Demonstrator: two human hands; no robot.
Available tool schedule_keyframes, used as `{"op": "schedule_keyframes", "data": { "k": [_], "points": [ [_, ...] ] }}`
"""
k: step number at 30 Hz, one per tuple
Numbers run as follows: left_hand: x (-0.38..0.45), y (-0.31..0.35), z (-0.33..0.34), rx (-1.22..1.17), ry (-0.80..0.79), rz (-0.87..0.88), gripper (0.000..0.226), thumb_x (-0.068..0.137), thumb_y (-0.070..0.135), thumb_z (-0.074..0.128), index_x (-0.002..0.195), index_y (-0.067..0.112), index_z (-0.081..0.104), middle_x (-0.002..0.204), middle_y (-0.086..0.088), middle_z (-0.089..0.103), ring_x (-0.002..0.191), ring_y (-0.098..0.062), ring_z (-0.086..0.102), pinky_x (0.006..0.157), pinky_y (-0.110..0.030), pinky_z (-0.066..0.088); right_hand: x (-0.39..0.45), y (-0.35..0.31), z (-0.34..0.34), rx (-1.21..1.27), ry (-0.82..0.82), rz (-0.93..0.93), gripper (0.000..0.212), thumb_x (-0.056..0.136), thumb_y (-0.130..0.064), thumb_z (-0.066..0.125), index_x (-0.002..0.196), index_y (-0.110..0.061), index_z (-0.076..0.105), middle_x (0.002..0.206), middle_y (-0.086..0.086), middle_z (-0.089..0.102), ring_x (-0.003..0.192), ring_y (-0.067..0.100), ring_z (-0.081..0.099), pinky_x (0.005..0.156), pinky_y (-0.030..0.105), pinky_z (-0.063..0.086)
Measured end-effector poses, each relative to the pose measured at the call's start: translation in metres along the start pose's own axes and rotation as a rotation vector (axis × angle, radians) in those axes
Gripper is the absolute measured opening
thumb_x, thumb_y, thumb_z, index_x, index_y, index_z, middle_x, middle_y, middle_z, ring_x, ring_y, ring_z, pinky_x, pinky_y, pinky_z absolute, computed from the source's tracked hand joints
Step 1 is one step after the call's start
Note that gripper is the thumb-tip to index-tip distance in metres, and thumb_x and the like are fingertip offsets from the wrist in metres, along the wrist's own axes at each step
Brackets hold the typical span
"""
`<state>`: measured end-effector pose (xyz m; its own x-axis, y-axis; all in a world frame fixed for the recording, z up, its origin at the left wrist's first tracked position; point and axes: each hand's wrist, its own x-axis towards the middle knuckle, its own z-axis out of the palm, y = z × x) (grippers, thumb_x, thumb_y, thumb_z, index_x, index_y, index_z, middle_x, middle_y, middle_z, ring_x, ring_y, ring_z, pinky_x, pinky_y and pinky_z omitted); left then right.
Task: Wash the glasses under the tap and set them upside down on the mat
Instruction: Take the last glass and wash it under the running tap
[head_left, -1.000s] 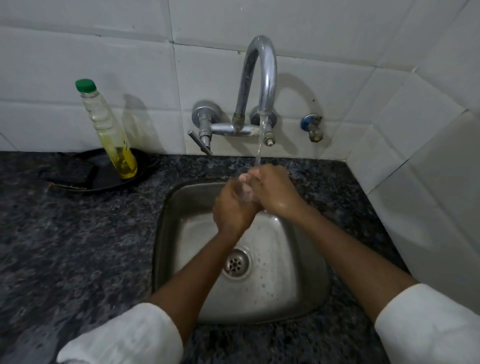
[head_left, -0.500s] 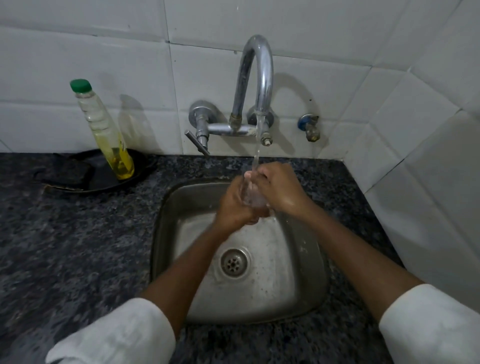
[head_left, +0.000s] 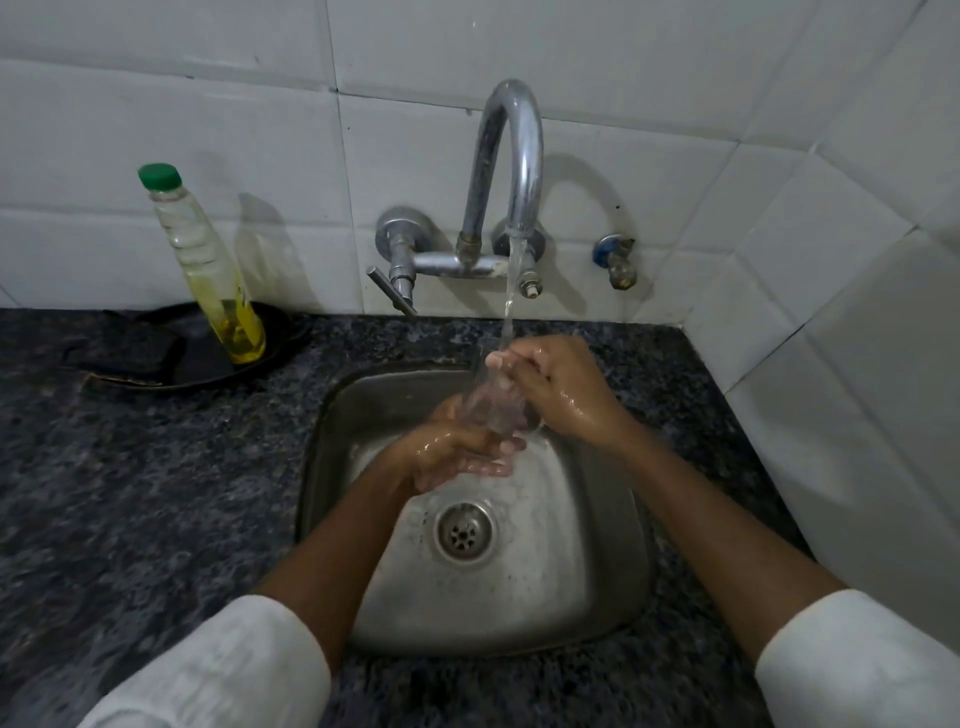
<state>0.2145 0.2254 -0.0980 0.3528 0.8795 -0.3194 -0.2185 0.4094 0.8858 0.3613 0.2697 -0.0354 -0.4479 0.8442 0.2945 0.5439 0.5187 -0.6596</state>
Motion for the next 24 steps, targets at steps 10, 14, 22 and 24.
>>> {"op": "schedule_keyframes", "data": {
  "k": [10, 14, 22, 24],
  "points": [
    [0.0, 0.032, 0.022, 1.198, 0.389, 0.447, 0.063, 0.067, 0.034, 0.085, 0.119, 0.022, 0.052, 0.115, -0.004, 0.061, 0.101, -0.022, 0.06, 0.084, -0.041, 0.054, -0.027, 0.03, 0.061, 1.076, 0.232, 1.227, 0.04, 0.099, -0.027, 0.04, 0.061, -0.018, 0.046, 0.036, -0.006, 0.04, 0.025, 0.003, 0.026, 0.029, 0.011, 0.017],
    [-0.007, 0.046, 0.009, 1.246, 0.387, 0.409, 0.064, 0.058, 0.037, 0.09, 0.116, 0.024, 0.066, 0.108, -0.001, 0.069, 0.099, -0.019, 0.065, 0.081, -0.026, 0.047, -0.032, 0.022, 0.084, 0.966, 0.132, 1.191, 0.026, 0.093, -0.014, 0.042, 0.07, -0.018, 0.054, 0.041, -0.005, 0.048, 0.037, 0.007, 0.034, 0.036, 0.015, 0.023],
    [-0.043, 0.038, -0.059, 1.206, 0.585, 0.182, 0.076, 0.042, 0.036, 0.096, 0.112, 0.024, 0.07, 0.103, -0.002, 0.073, 0.094, -0.018, 0.066, 0.074, -0.024, 0.044, 0.006, -0.02, 0.075, 0.975, 0.121, 0.945, 0.015, 0.095, -0.008, 0.052, 0.083, -0.009, 0.061, 0.064, 0.003, 0.056, 0.048, 0.009, 0.047, 0.042, 0.02, 0.037],
    [-0.051, 0.037, -0.071, 1.18, 0.6, 0.18, 0.073, 0.041, 0.038, 0.096, 0.108, 0.024, 0.071, 0.098, -0.001, 0.074, 0.091, -0.017, 0.067, 0.073, -0.026, 0.047, 0.024, -0.04, 0.071, 0.673, 0.073, 0.75, 0.014, 0.096, -0.016, 0.052, 0.085, -0.01, 0.059, 0.072, 0.006, 0.059, 0.057, 0.013, 0.051, 0.051, 0.026, 0.043]
  ]
}}
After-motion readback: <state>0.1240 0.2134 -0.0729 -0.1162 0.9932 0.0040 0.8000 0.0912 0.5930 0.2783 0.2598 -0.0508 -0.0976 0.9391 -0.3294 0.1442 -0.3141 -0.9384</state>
